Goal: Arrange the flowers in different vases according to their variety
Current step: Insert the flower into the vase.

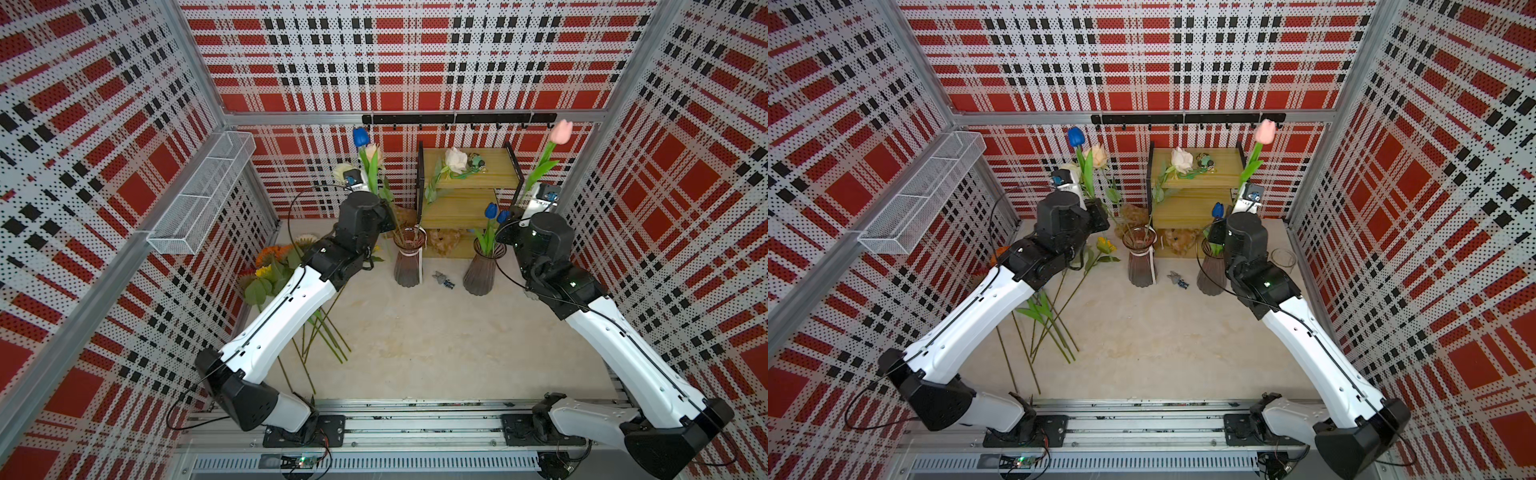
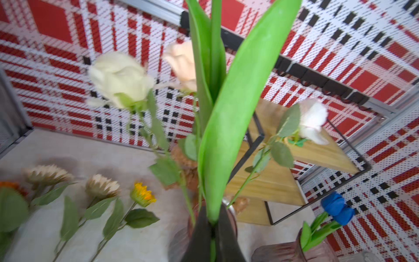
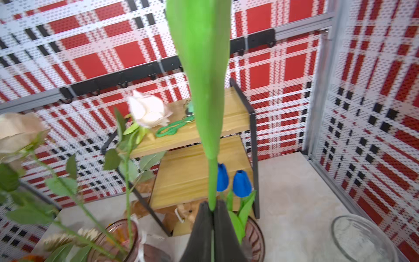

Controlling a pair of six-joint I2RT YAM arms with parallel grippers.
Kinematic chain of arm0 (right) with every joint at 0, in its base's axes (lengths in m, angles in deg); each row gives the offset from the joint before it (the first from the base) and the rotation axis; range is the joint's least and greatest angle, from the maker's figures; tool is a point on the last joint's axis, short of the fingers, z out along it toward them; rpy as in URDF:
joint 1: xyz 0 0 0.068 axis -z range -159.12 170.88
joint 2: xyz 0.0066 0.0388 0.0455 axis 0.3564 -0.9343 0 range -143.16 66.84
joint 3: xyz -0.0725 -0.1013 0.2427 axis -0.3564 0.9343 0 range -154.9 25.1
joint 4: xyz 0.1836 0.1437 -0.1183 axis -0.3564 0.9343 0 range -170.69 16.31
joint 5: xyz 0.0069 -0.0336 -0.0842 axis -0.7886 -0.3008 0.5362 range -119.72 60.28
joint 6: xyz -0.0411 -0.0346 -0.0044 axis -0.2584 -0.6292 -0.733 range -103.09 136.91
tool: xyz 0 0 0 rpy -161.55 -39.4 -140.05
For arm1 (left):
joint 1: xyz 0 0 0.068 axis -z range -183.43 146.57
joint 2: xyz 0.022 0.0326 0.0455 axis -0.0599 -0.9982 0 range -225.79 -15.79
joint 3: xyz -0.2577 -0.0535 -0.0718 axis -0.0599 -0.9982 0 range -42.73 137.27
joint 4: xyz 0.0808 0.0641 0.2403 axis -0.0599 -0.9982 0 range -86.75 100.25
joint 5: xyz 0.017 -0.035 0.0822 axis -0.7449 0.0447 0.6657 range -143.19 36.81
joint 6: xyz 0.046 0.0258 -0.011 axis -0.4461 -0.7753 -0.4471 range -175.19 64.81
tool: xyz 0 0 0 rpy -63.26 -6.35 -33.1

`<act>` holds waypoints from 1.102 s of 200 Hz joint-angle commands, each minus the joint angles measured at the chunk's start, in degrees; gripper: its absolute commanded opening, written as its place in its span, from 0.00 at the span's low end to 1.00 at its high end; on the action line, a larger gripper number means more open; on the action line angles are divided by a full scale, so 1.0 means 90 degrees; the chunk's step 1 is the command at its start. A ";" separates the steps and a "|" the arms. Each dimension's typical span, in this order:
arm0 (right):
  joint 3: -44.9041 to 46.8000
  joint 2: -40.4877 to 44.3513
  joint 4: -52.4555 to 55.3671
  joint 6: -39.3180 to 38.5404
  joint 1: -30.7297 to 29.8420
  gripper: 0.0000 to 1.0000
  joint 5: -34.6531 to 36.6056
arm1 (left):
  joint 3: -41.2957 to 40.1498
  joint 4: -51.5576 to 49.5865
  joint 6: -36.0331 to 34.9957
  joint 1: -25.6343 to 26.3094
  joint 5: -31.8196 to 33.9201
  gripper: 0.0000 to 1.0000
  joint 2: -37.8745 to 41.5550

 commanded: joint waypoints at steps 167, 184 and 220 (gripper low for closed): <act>0.1733 -0.0919 -0.2064 0.0471 0.1392 0.00 -0.1990 | 0.2136 0.3207 -0.1216 0.1178 0.0407 0.00 -0.2797; 0.1799 -0.0995 -0.2051 0.0484 0.1392 0.00 -0.2006 | 0.2012 0.3421 -0.1277 0.1206 0.0422 0.00 -0.2806; 0.2066 -0.0865 -0.1965 0.0609 0.1392 0.00 -0.2010 | 0.2026 0.3592 -0.1292 0.1212 0.0383 0.00 -0.2972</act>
